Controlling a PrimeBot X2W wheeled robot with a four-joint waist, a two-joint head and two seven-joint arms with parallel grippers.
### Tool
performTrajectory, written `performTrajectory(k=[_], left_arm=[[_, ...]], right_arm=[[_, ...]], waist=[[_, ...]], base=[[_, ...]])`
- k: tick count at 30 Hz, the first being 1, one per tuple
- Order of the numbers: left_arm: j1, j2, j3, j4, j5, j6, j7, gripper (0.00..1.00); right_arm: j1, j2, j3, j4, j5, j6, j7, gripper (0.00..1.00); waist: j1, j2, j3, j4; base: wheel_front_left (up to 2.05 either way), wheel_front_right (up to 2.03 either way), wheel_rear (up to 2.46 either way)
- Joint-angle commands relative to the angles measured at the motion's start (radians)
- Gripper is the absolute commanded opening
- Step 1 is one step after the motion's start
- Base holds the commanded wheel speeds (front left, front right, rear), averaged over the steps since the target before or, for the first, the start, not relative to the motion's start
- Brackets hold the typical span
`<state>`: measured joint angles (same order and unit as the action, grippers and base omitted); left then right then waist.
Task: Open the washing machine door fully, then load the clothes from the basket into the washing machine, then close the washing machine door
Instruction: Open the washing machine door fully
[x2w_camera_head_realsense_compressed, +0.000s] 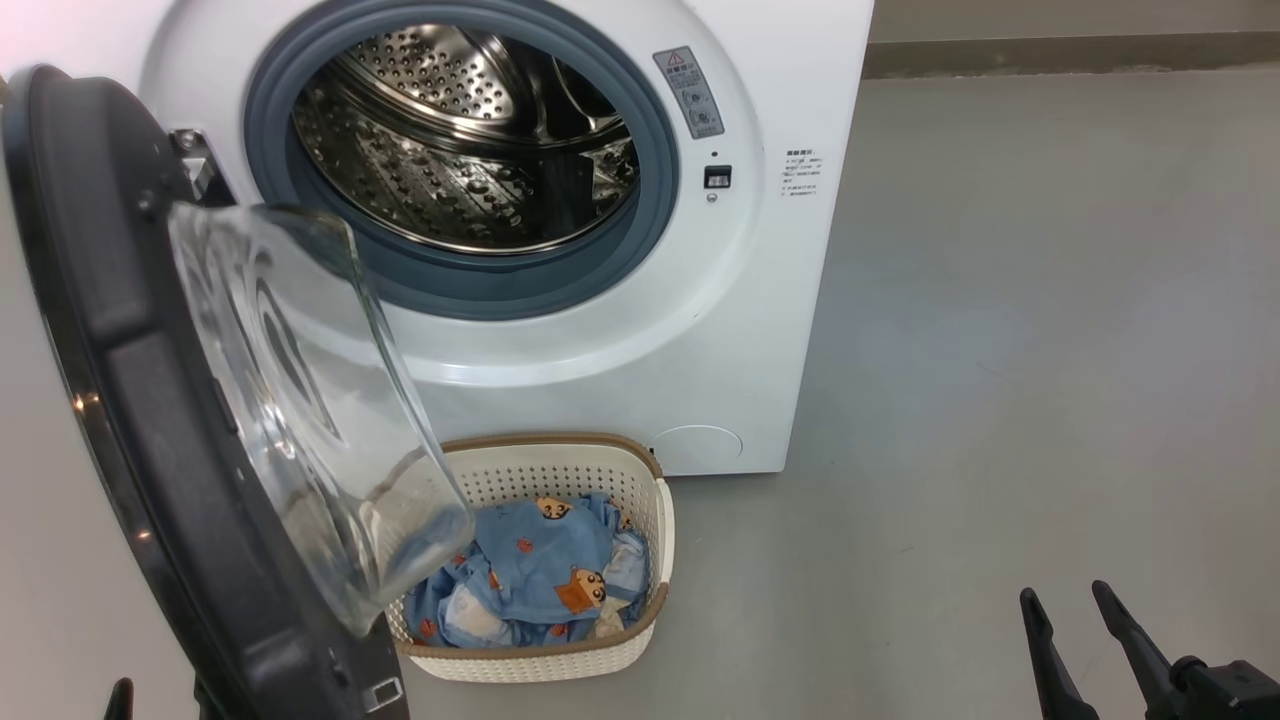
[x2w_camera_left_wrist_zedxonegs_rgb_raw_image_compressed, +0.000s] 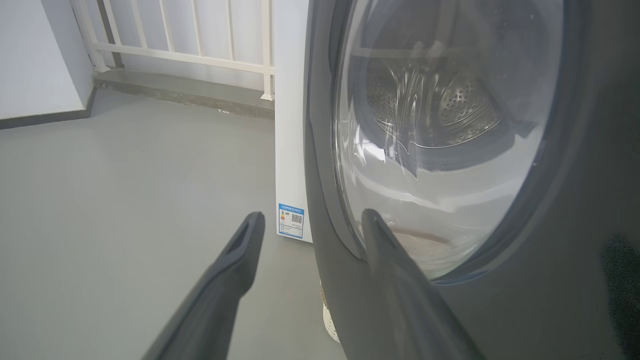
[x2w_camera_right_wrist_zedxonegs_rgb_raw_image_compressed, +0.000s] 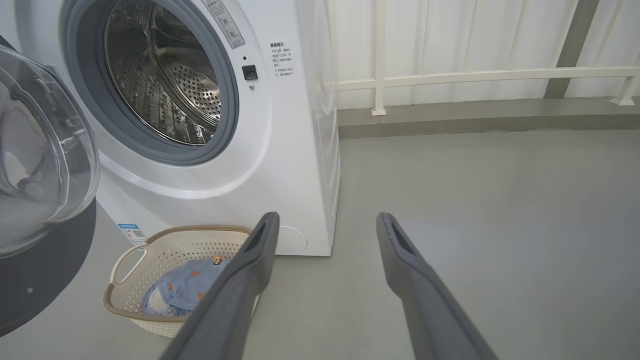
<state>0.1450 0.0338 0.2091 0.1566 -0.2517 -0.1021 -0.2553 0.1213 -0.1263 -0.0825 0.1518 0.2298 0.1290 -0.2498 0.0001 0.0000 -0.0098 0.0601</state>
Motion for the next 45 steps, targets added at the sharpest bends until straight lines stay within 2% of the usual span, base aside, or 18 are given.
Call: performTrajectory(k=[1,14,15,16,17,24,31,37,39,42,45], left_arm=[[-0.011,0.016,0.030,-0.021,0.008,-0.003,-0.006,1.00],[-0.002,0.016,0.025,-0.027,0.010,0.003,-0.006,1.00],[0.000,0.016,0.023,-0.022,0.006,0.003,-0.006,0.91],[0.000,0.016,0.021,-0.020,0.007,0.003,-0.006,0.16],[-0.001,0.016,0.021,-0.018,0.006,0.002,-0.006,0.00],[-0.006,0.016,0.037,-0.016,-0.005,0.006,-0.006,0.00],[-0.034,0.016,0.119,-0.077,-0.064,0.029,-0.006,0.00],[-0.109,0.016,0.238,-0.323,-0.088,0.066,-0.006,0.00],[-0.132,0.016,0.249,-0.432,-0.075,0.077,-0.006,0.00],[-0.157,0.016,0.216,-0.587,-0.053,0.081,-0.006,0.00],[-0.162,0.016,0.128,-0.714,-0.027,0.066,-0.006,0.00]], right_arm=[[-0.035,-0.015,0.019,-0.019,-0.009,0.002,-0.012,1.00],[-0.033,-0.022,0.022,0.013,-0.007,0.002,-0.012,1.00],[-0.033,-0.022,0.022,0.014,-0.006,0.002,-0.012,1.00],[-0.033,-0.022,0.022,0.015,-0.006,0.002,-0.012,1.00],[-0.033,-0.021,0.022,0.015,-0.006,0.002,-0.012,1.00],[-0.034,-0.016,0.018,0.012,-0.005,0.002,-0.012,1.00],[-0.031,-0.012,0.013,0.007,-0.010,0.002,-0.012,1.00],[-0.024,-0.014,0.012,0.003,-0.013,0.002,-0.012,1.00],[-0.021,-0.016,0.013,0.004,-0.014,0.002,-0.012,1.00],[-0.021,-0.018,0.015,0.003,-0.015,0.002,-0.012,1.00],[-0.021,-0.015,0.017,0.003,-0.018,0.002,-0.012,1.00]], waist=[[0.0000,0.0000,-0.001,0.002],[0.0000,0.0000,-0.010,0.009],[0.0000,0.0000,-0.009,0.010],[0.0000,0.0000,-0.009,0.010],[0.0000,0.0000,-0.008,0.011],[0.0000,0.0000,-0.004,0.013],[0.0000,0.0000,-0.001,0.018],[0.0000,0.0000,0.002,0.033],[0.0000,0.0000,0.002,0.038],[0.0000,0.0000,0.003,0.047],[0.0000,0.0000,0.001,0.053]], base=[[0.00,0.00,0.00],[0.00,0.00,0.00],[0.00,0.00,0.00],[0.00,0.00,0.00],[0.00,0.00,0.00],[0.00,0.00,0.00],[0.00,0.00,0.00],[0.00,0.00,0.00],[0.00,0.00,0.00],[0.00,0.00,0.00],[0.00,0.00,0.00]])
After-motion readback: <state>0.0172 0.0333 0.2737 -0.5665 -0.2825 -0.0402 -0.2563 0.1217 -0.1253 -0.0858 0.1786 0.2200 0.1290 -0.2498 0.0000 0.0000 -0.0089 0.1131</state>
